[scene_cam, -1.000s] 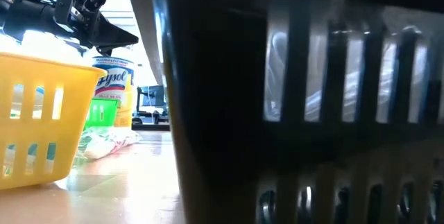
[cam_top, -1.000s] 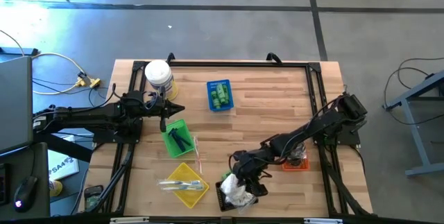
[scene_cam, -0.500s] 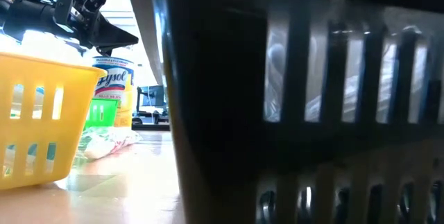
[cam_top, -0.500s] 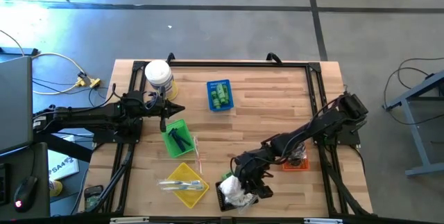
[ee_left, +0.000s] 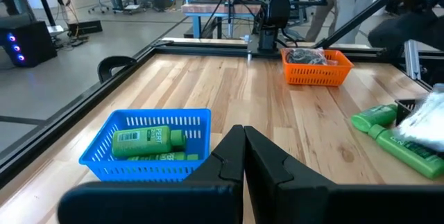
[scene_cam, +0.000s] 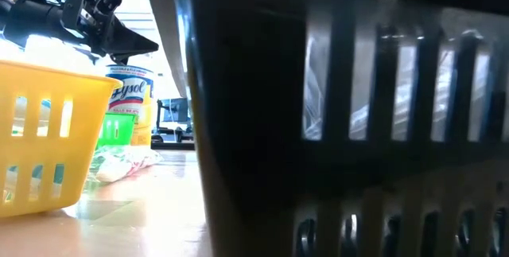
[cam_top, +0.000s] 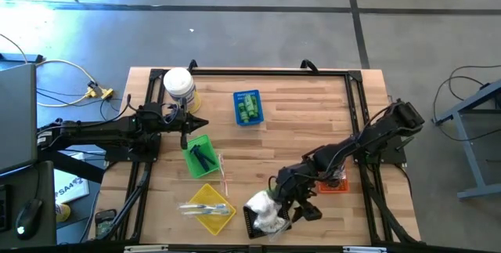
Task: Pick & Place Travel size toiletries
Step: Put the cotton pack into the black bin
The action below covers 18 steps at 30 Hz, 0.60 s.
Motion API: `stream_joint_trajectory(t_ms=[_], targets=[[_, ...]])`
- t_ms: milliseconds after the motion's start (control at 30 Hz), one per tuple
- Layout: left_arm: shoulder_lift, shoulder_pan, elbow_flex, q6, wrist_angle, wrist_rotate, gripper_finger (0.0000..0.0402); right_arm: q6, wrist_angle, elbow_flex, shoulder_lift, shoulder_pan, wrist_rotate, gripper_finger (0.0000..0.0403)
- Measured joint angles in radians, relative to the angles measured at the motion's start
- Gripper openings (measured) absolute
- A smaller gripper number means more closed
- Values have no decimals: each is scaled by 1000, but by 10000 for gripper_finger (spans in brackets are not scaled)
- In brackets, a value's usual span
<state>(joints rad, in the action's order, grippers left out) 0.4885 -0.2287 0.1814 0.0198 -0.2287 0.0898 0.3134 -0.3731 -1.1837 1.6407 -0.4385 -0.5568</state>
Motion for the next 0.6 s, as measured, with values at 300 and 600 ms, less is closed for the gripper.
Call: stream_joint_trajectory(t_ms=[300,600], targets=[[0,0,0,2,3,0,0,-46,-175,1,-106,0,130,198],[0,0,0,29,3,-1,0,-187,-225,5,-213,3,517,176]])
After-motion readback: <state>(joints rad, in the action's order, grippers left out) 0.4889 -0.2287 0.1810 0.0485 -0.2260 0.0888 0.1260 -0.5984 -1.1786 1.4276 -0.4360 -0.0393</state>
